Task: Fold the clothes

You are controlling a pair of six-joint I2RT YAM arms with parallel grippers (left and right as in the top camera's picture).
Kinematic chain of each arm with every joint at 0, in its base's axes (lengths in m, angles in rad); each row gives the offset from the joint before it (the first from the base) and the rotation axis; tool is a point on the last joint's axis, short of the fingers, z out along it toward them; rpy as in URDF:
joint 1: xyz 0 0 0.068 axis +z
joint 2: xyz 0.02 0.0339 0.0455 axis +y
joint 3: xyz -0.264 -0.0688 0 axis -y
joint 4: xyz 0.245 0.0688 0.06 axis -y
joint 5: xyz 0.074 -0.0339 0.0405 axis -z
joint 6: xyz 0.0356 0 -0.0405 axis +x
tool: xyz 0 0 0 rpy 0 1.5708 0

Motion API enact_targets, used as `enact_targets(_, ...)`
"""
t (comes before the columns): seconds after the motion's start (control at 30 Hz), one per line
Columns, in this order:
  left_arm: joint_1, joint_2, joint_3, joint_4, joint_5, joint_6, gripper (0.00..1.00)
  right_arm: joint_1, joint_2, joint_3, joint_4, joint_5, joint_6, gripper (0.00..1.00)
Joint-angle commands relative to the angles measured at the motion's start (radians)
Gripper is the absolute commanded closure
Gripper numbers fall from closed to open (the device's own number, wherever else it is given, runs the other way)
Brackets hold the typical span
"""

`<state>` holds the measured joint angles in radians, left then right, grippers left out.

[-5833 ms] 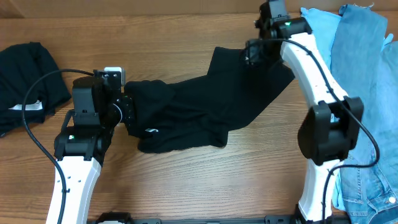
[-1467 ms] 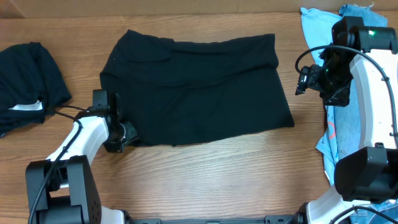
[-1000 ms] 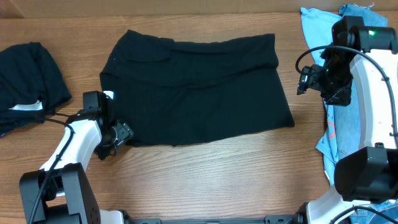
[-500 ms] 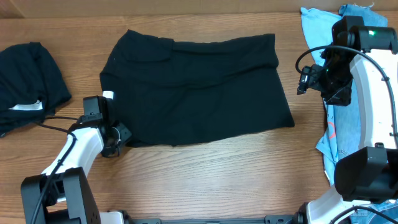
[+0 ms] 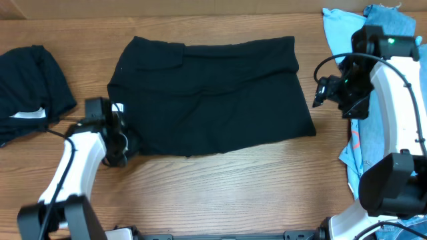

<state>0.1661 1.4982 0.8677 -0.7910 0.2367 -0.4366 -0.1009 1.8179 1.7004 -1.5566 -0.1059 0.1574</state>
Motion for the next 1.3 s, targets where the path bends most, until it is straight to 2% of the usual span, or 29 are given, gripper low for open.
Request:
enact_targets(0.0,0.006,-0.074,0.101,-0.042,0.018,0.064,0.96,0.003,-0.023,-0.165,0.098,-0.069,0.004,0.15)
enact_targets(0.2,0.006,-0.074,0.103,-0.117,-0.047,0.068,0.96,0.003,-0.023,-0.489,0.443,-0.098,0.059,0.15)
enact_targets(0.33,0.006,-0.074,0.103,-0.126,-0.061,0.068,0.96,0.003,-0.023,-0.639,0.673,-0.109,0.106,0.16)
enact_targets(0.43,0.006,-0.074,0.103,-0.133,-0.061,0.068,0.96,0.003,-0.023,-0.686,0.777,-0.110,0.129,0.21)
enact_targets(0.47,0.006,-0.074,0.103,-0.140,-0.062,0.068,0.95,0.003,-0.023,-0.687,0.801,-0.114,0.132,0.29)
enact_targets(0.5,0.006,-0.074,0.103,-0.144,-0.066,0.069,0.95,0.003,-0.023,-0.687,0.820,-0.121,0.132,0.49)
enact_targets(0.53,0.006,-0.074,0.103,-0.148,-0.082,0.074,0.96,0.003,-0.023,-0.687,0.827,-0.125,0.132,0.76)
enact_targets(0.57,0.006,-0.074,0.103,-0.151,-0.106,0.074,0.96,0.003,-0.023,-0.687,0.827,-0.124,0.132,0.96)
enact_targets(0.63,0.006,-0.074,0.103,-0.123,-0.147,0.080,0.96,0.003,-0.023,-0.682,0.821,-0.124,0.128,0.96)
enact_targets(0.7,0.030,-0.074,0.120,-0.100,-0.146,0.150,0.96,0.003,-0.040,-0.625,0.753,-0.113,0.115,0.96)
enact_targets(0.8,0.112,-0.074,0.195,-0.153,-0.136,0.243,0.96,0.003,-0.113,-0.507,0.658,-0.088,0.079,0.96)
enact_targets(0.87,0.186,-0.074,0.235,-0.170,-0.082,0.250,0.96,0.003,-0.156,-0.443,0.614,-0.070,0.078,0.96)
enact_targets(0.9,0.211,-0.074,0.236,-0.171,-0.009,0.250,0.96,0.003,-0.167,-0.434,0.610,-0.068,0.079,0.96)
enact_targets(0.97,0.220,-0.073,0.233,-0.178,0.052,0.259,0.96,0.003,-0.168,-0.434,0.600,-0.067,0.078,0.96)
enact_targets(1.17,0.215,-0.074,0.233,-0.222,0.074,0.296,0.96,0.003,-0.177,-0.433,0.542,-0.068,0.071,0.96)
enact_targets(1.27,0.216,-0.075,0.234,-0.298,0.094,0.329,0.96,0.003,-0.255,-0.433,0.458,-0.060,0.073,0.96)
